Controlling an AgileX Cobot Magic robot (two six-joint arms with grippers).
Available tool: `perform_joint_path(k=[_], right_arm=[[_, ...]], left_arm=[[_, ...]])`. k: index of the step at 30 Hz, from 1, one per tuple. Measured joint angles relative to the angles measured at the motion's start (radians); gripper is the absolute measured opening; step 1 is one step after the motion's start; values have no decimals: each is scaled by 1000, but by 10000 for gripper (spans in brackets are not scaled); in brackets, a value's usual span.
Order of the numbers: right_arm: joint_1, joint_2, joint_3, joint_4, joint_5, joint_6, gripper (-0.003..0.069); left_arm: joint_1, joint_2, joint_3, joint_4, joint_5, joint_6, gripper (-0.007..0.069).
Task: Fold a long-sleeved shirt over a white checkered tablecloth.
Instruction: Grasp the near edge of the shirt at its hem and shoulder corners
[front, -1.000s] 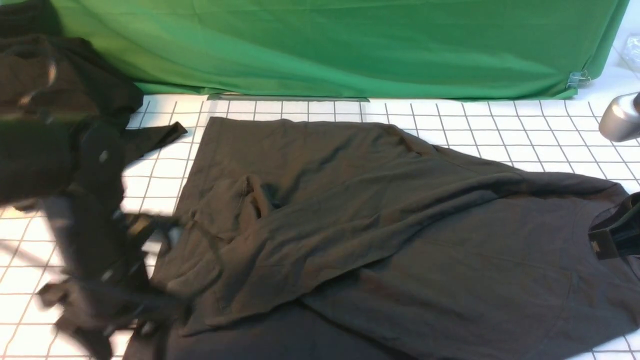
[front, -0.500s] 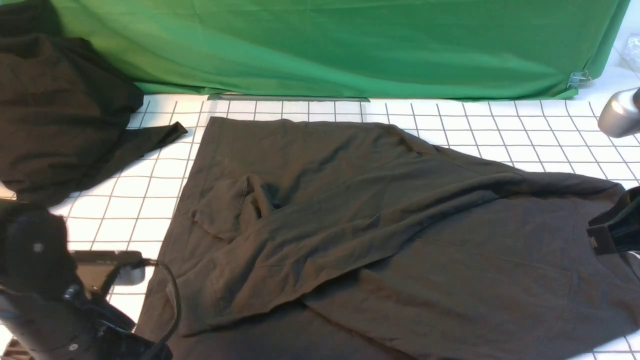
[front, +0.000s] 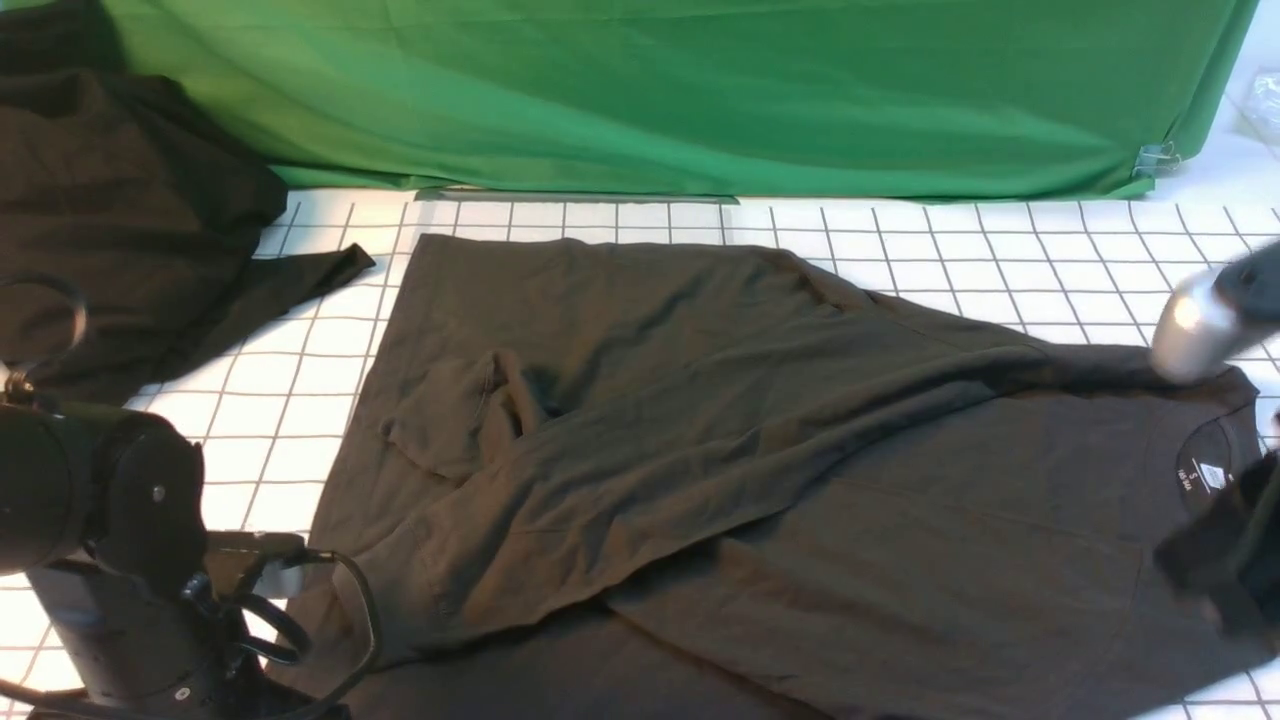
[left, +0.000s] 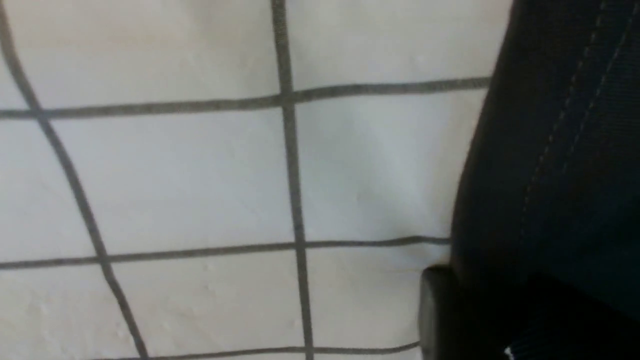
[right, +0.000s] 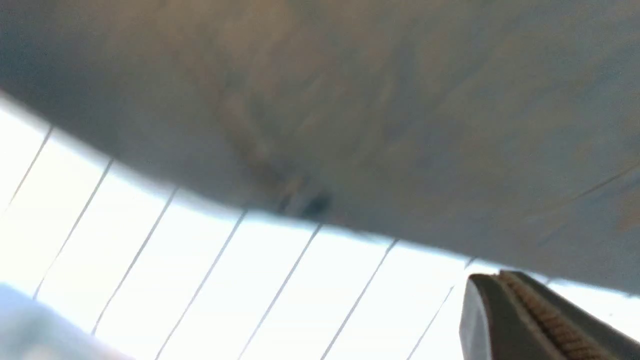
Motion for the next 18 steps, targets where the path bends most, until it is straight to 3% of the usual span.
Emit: perform_joint_path(k=[1, 2, 8, 11, 14, 15, 16, 18], right_arm=[[23, 19, 7, 12, 29, -43, -1], [41, 30, 14, 17, 33, -61, -1], [215, 107, 124, 18, -59, -126, 31], [296, 150, 165, 6, -149, -129, 103], [373, 222, 196, -16, -251, -132, 279], [376, 227, 197, -16, -255, -132, 288], [399, 272, 201, -26, -290, -132, 356], [412, 317, 202, -50, -316, -132, 409]], left_arm=[[0, -7, -1, -3, -3, 2, 66], [-1, -12, -1, -4, -3, 3, 50], [-1, -104, -7, 17, 30, 3, 25], [-1, -176, -8, 18, 60, 3, 25], [-1, -253, -8, 18, 102, 0, 25], [-1, -260, -8, 18, 104, 0, 25], [-1, -287, -8, 18, 110, 0, 25], [-1, -307, -8, 18, 115, 0, 25]])
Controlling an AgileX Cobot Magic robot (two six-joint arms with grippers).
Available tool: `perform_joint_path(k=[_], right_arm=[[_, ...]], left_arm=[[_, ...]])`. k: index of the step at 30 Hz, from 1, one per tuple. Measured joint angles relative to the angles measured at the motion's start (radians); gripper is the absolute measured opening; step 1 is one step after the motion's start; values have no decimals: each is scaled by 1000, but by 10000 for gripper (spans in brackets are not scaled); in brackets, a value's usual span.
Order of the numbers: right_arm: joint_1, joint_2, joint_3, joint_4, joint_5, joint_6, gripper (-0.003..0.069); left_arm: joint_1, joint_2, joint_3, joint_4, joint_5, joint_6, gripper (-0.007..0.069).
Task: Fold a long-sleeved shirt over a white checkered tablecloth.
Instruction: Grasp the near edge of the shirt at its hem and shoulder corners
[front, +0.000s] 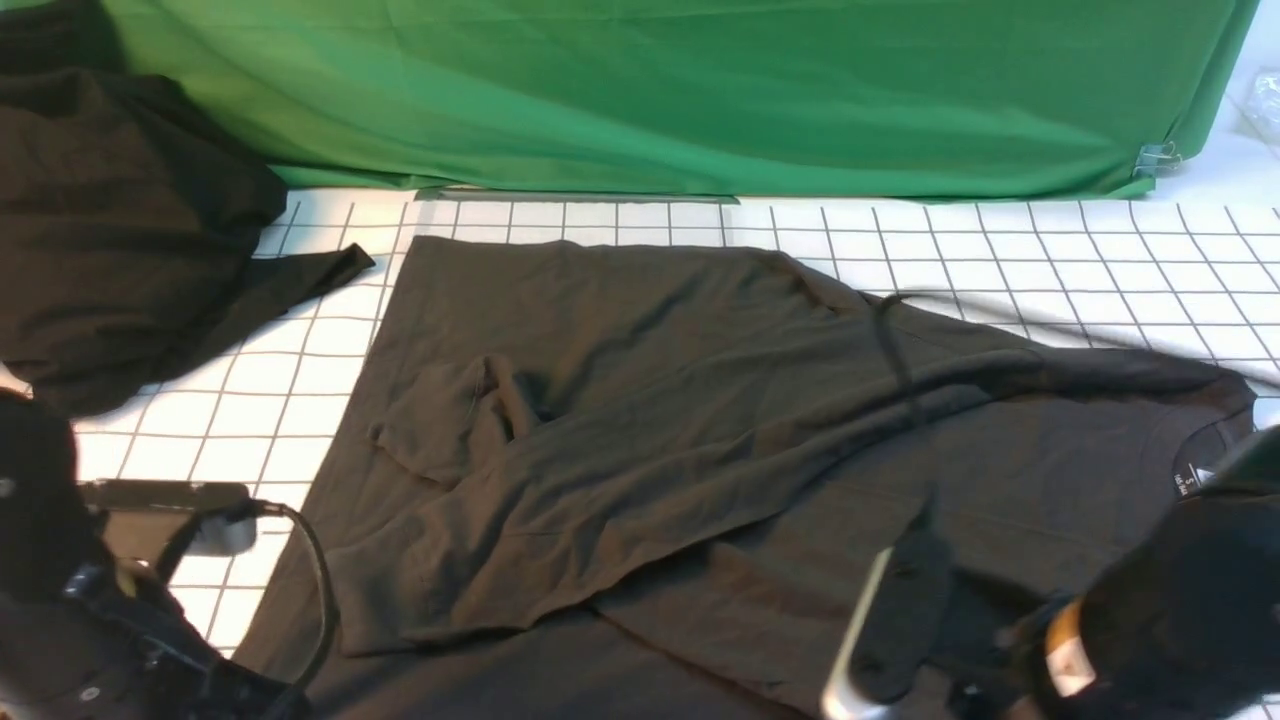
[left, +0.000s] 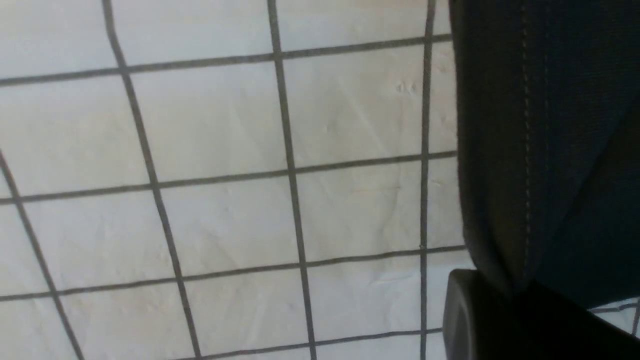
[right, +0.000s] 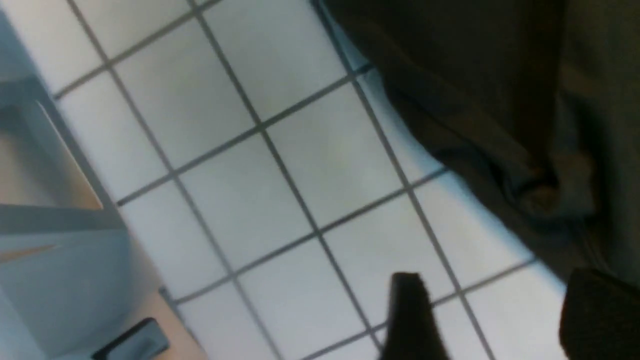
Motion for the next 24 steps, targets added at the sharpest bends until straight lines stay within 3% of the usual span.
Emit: perform_joint_path(k=[7, 12, 15, 17, 18, 24], right_arm=[[8, 129, 0, -110, -89, 6, 438], [8, 172, 1, -172, -147, 20, 416], [8, 192, 1, -199, -153, 27, 298], [8, 198, 1, -210, -149, 31, 111], [8, 195, 0, -211, -135, 32, 76], [38, 78, 0, -209, 0, 43, 24]], left_arm=[[0, -10, 0, 0, 11, -1, 25], [0, -10, 0, 0, 11, -1, 25], [0, -10, 0, -4, 11, 0, 25], [0, -10, 0, -8, 15, 7, 25], [0, -10, 0, -13, 24, 17, 25], [0, -98, 0, -56, 91, 42, 25]])
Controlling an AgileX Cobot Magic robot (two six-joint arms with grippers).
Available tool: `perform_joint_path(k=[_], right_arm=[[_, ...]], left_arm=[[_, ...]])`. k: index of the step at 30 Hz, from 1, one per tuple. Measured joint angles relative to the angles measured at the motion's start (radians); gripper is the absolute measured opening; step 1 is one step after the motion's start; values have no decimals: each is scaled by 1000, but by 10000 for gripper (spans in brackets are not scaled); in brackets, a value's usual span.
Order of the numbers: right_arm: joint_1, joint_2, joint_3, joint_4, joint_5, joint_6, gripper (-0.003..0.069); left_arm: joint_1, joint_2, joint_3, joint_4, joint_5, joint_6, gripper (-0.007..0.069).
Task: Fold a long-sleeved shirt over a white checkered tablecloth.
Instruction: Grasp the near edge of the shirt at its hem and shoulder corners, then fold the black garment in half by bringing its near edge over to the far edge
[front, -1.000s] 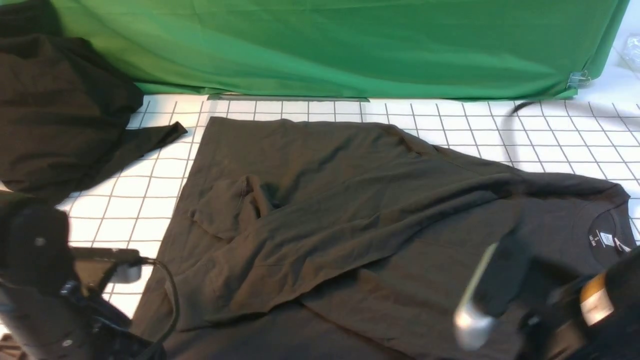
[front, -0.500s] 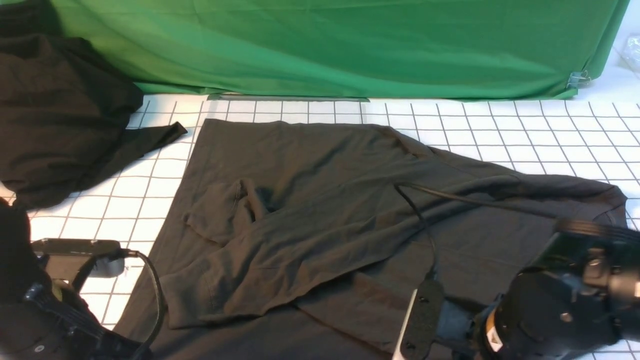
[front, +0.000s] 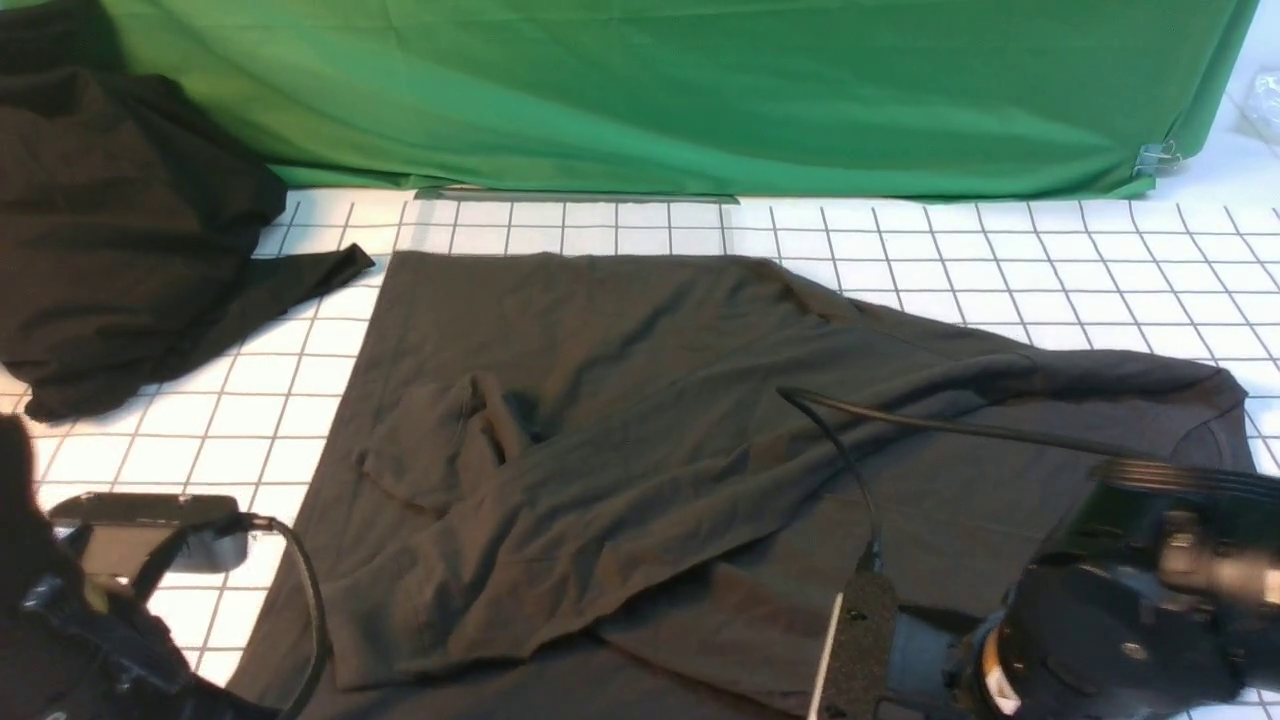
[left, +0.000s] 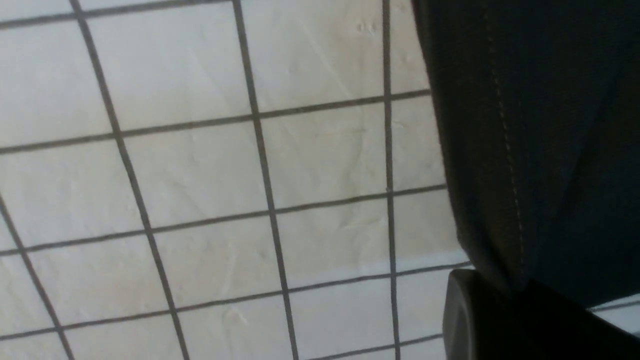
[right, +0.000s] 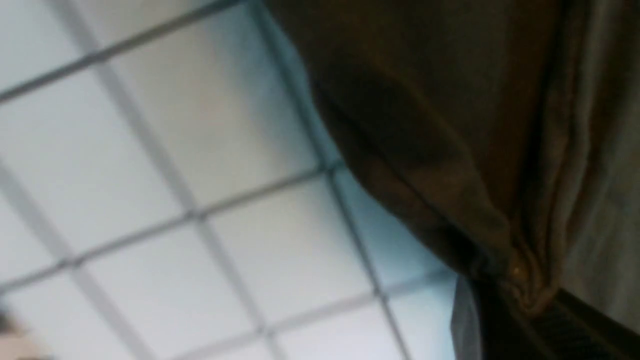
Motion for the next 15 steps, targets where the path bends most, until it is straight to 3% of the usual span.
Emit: perform_joint_path(k=[5, 9, 15], right_arm=[[14, -172, -5, -22, 57, 32, 24], [15, -268, -74, -157, 87, 113, 23], [-131, -201, -292, -196, 88, 56, 23]], left_arm=[[0, -130, -37, 9, 28, -19, 25], [0, -138, -162, 53, 28, -40, 25], [34, 35, -437, 105, -20, -67, 25]])
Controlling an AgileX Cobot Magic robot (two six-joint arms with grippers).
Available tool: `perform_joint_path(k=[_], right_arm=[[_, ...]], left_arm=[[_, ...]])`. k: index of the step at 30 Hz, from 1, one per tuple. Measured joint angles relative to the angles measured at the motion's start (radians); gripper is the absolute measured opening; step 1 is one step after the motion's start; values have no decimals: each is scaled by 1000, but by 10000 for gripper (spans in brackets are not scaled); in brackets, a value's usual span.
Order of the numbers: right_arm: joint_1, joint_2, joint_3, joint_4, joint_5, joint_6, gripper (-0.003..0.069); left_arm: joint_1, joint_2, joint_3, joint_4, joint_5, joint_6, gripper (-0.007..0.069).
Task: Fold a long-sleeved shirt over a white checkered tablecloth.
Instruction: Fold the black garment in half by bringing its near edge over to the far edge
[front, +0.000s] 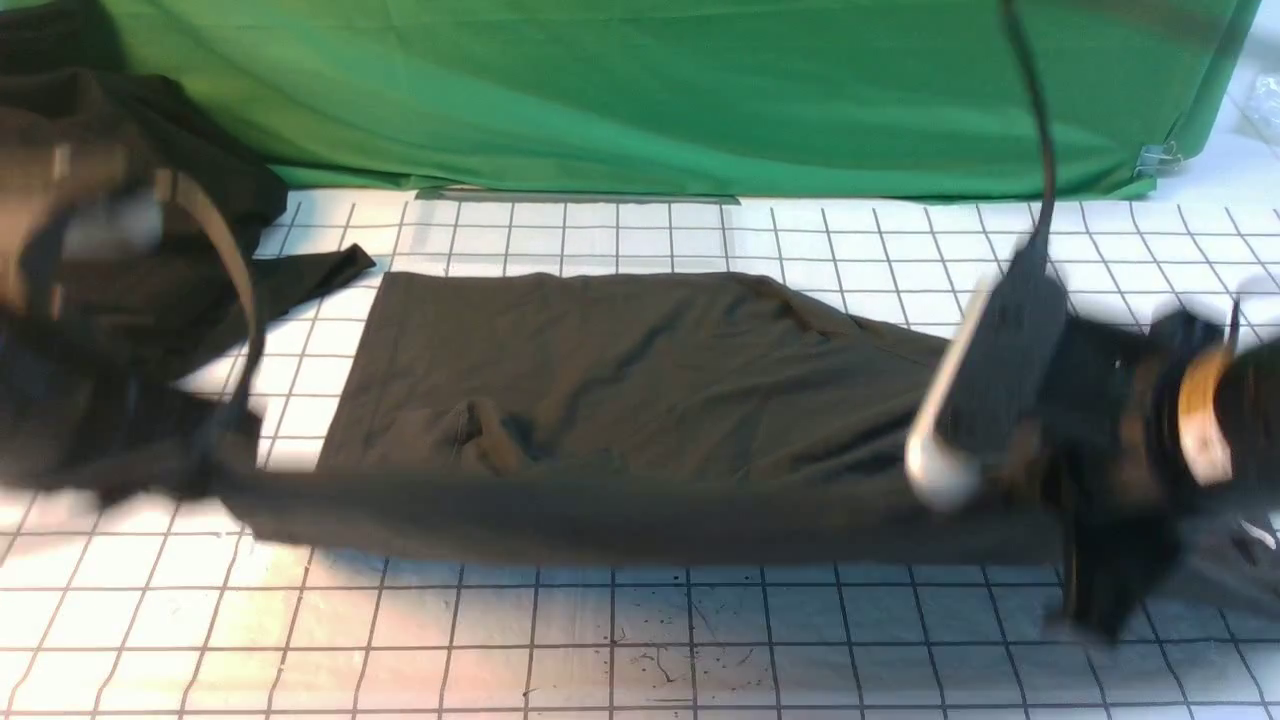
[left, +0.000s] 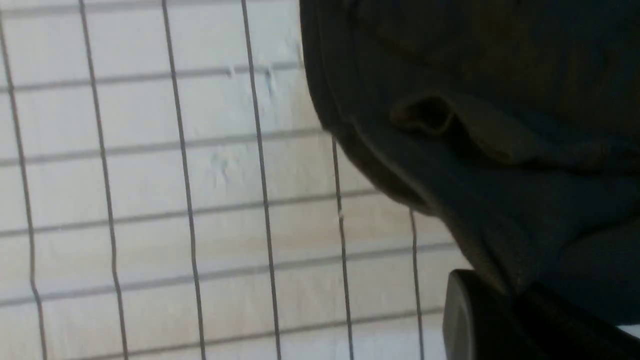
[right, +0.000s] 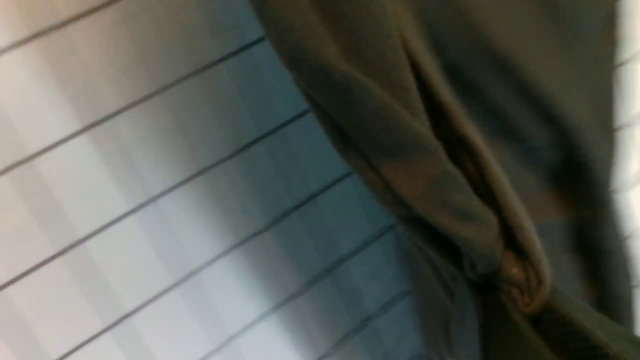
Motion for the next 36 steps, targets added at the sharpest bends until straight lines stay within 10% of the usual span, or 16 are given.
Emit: perform_joint_path(k=[10, 25, 36], right_arm=[[-294, 427, -405, 137, -119, -200, 23], [-349, 898, -781, 151, -252, -179, 45], [-350, 917, -787, 134, -318, -109, 300]], left_arm=[[89, 549, -550, -6, -66, 22, 25], [138, 1102, -1003, 18, -117, 23, 37], [145, 1149, -1013, 148, -193, -10, 388]])
